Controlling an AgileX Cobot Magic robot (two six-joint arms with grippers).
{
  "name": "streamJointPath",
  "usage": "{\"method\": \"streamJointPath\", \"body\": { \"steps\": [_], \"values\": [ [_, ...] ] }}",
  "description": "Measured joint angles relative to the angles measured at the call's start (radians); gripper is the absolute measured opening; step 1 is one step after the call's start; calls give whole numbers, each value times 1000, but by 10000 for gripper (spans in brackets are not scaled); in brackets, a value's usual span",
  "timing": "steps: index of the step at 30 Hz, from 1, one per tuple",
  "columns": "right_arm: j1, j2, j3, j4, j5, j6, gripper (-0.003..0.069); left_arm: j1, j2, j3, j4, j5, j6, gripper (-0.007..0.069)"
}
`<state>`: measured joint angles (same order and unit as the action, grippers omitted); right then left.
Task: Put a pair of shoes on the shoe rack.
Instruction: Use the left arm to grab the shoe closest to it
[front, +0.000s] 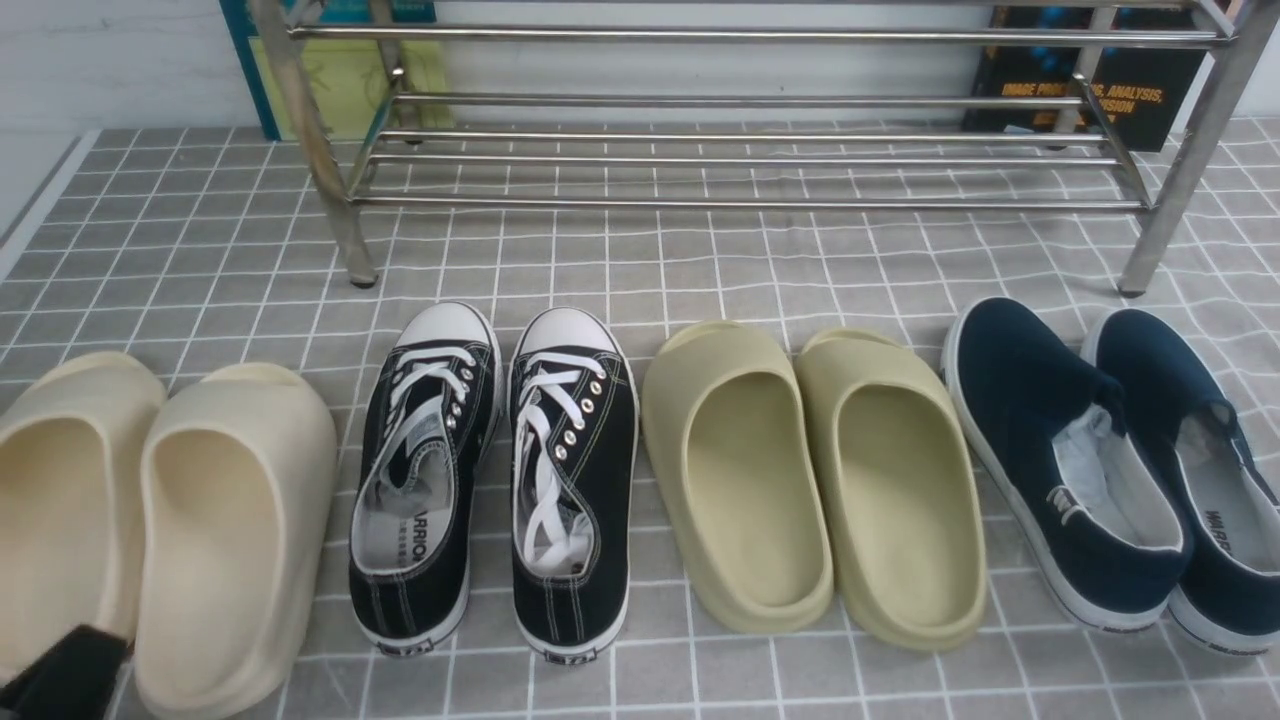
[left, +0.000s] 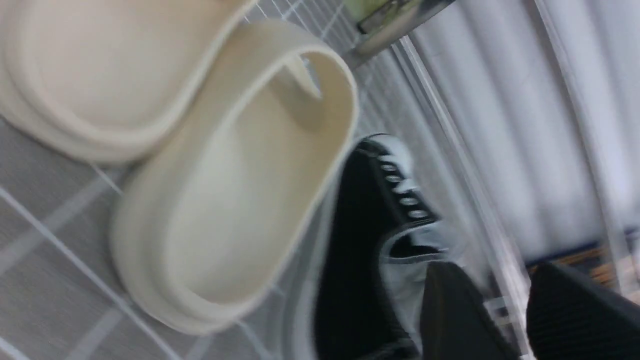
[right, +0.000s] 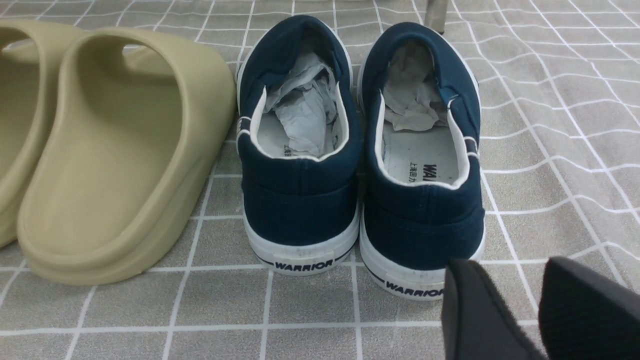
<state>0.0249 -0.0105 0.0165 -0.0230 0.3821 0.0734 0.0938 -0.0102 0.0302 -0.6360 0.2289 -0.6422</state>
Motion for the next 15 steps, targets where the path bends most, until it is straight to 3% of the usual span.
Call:
{"method": "streamJointPath", "body": {
  "steps": [4, 12, 15],
  "values": [
    [0, 0, 0, 0, 0, 0, 239, 0, 0, 0, -151, -42, -42, 239],
    [0, 0, 0, 0, 0, 0, 239, 0, 0, 0, -191, -73, -37, 239],
    [0, 0, 0, 0, 0, 0, 239, 0, 0, -75, -146, -18, 83, 239]
  ]
}}
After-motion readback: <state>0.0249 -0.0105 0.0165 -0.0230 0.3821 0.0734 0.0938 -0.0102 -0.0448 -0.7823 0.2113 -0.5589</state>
